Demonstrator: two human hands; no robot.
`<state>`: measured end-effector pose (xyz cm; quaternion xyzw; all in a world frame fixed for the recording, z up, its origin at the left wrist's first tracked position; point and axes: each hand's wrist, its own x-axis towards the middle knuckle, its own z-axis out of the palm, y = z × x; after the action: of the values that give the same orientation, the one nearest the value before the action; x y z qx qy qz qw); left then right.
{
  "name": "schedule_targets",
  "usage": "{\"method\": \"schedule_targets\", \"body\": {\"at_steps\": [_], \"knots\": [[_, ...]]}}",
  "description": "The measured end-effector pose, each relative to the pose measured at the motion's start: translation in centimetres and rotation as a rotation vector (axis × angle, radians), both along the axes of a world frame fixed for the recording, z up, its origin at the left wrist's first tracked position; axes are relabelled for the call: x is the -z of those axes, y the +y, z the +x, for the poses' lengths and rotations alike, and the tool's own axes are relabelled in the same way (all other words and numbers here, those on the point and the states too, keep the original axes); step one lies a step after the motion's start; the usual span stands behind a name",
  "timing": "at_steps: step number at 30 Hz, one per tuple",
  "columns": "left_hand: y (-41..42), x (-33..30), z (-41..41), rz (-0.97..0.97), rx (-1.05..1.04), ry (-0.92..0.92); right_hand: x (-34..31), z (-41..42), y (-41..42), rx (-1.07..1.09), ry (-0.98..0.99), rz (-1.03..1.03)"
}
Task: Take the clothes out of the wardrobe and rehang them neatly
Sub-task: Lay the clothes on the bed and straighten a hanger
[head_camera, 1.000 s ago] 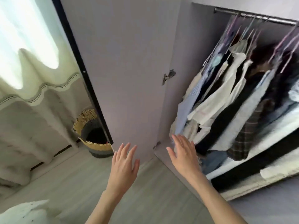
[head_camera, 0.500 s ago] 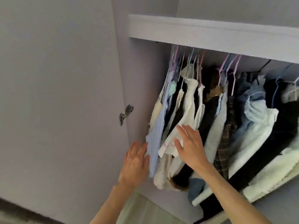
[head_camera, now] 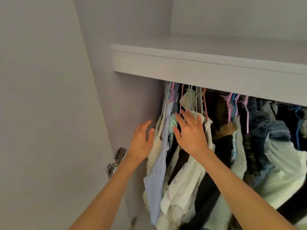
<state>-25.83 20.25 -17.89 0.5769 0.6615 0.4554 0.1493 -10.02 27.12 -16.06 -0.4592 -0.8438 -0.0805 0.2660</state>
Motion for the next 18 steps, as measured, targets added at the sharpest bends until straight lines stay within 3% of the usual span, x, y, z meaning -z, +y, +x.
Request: {"method": "schedule_targets", "body": {"at_steps": [4,8,13,18], "knots": [[3.7,-0.8,0.1,-0.054,-0.004,-0.044,0.7,-0.8,2.6,-0.134,-0.054,-0.06],[6.8,-1.9,1.1,-0.114,-0.003,-0.174,2.1,-0.3,3.5,-0.14,-0.173,0.017],[8.7,-2.3,2.4,-0.118,0.059,-0.231,2.5,0.2,4.4,-0.143,-0.173,0.073],[9.7,-2.7,2.3,-0.102,-0.192,-0.188,2.5,0.8,4.5,-0.142,-0.194,0.076]]}}
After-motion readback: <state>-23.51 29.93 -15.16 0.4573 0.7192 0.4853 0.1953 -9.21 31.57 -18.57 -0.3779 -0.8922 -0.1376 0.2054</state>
